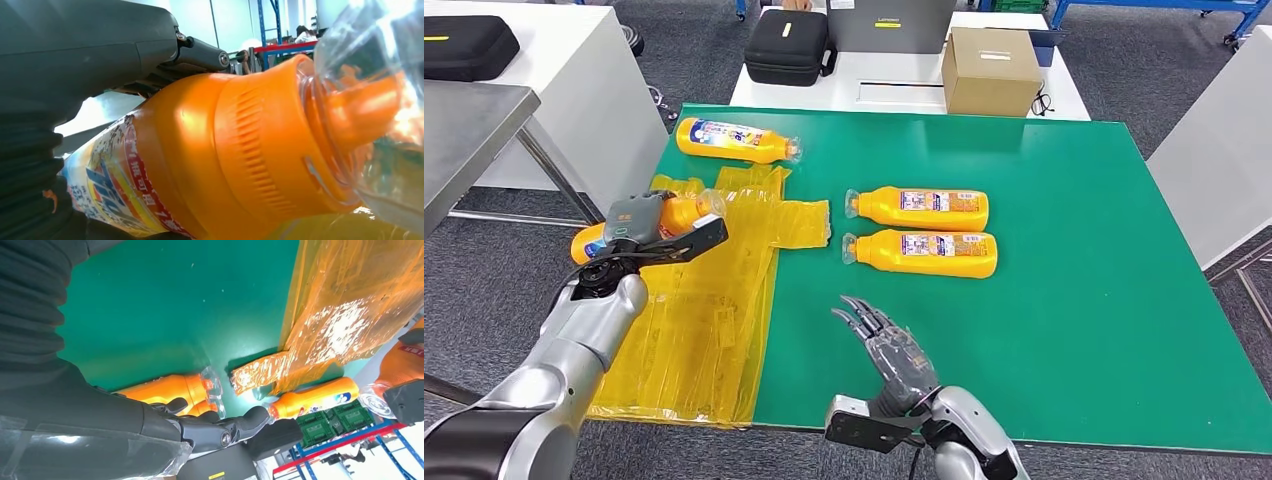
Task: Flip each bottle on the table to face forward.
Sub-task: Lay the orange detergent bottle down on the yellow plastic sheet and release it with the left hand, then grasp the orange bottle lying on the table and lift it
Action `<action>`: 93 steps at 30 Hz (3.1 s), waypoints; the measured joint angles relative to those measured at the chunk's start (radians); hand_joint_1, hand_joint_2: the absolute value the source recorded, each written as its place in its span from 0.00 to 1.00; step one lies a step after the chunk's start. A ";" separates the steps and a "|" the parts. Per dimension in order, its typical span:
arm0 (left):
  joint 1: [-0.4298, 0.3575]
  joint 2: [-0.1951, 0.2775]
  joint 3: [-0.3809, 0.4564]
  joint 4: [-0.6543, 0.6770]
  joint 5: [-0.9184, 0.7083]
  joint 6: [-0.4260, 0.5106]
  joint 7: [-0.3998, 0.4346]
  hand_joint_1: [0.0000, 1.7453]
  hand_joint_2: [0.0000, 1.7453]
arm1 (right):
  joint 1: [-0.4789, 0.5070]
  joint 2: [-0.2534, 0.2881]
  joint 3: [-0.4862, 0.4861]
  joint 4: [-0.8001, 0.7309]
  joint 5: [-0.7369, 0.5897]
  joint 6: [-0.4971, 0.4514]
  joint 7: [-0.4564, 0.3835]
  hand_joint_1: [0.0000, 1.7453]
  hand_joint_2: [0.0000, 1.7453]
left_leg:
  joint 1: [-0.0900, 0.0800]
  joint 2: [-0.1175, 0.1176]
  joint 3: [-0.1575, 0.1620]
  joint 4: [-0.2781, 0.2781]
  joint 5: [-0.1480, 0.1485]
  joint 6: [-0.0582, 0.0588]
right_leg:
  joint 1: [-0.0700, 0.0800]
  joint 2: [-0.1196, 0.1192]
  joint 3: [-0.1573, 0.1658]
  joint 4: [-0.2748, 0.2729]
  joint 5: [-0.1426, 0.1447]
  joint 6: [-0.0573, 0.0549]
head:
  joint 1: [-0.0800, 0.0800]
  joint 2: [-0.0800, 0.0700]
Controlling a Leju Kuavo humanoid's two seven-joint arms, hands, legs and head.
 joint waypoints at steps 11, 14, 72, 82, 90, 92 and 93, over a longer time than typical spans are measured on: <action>0.013 -0.014 0.060 -0.027 0.279 0.120 -0.331 0.00 0.00 | 0.007 0.000 0.008 0.011 0.010 -0.013 0.016 0.00 1.00 | 0.000 0.000 0.000 0.000 0.000 0.000 | 0.000 0.000 0.000 0.000 0.000 0.000 | 0.000 0.000; 0.037 -0.025 0.074 -0.084 0.377 0.085 -0.412 0.00 0.00 | 0.009 0.000 0.009 0.011 0.018 -0.016 0.020 0.00 1.00 | 0.000 0.000 0.000 0.000 0.000 0.000 | 0.000 0.000 0.000 0.000 0.000 0.000 | 0.000 0.000; 0.827 -0.155 -0.307 -1.171 1.204 -0.545 -0.721 0.00 1.00 | -0.733 0.153 -0.114 0.925 0.231 -0.119 0.198 0.00 1.00 | 0.000 0.001 0.000 0.000 0.000 0.000 | 0.000 0.001 0.000 0.000 0.000 0.000 | 0.000 0.000; 0.839 -0.155 -0.296 -1.179 1.212 -0.524 -0.721 0.00 1.00 | -0.753 0.136 -0.136 1.012 0.231 -0.130 0.209 0.00 1.00 | 0.000 0.001 0.001 0.000 0.000 0.000 | 0.000 0.001 0.000 0.000 0.000 0.000 | 0.000 0.000; 0.840 -0.155 -0.281 -1.181 1.212 -0.513 -0.721 0.00 1.00 | -0.753 0.111 -0.148 1.034 0.250 -0.145 0.248 0.00 1.00 | 0.000 0.000 0.001 0.000 0.000 0.000 | 0.000 0.001 0.000 0.000 0.000 0.000 | 0.000 0.000; 0.840 -0.155 -0.281 -1.181 1.212 -0.513 -0.721 0.00 1.00 | -0.753 0.110 -0.148 1.035 0.251 -0.145 0.249 0.00 1.00 | 0.000 0.000 0.001 0.000 0.000 0.000 | 0.000 0.001 0.000 0.000 0.000 0.000 | 0.000 0.000; 0.840 -0.155 -0.281 -1.181 1.212 -0.513 -0.721 0.00 1.00 | -0.753 0.110 -0.148 1.035 0.251 -0.145 0.249 0.00 1.00 | 0.000 0.000 0.001 0.000 0.000 0.000 | 0.000 0.001 0.000 0.000 0.000 0.000 | 0.000 0.000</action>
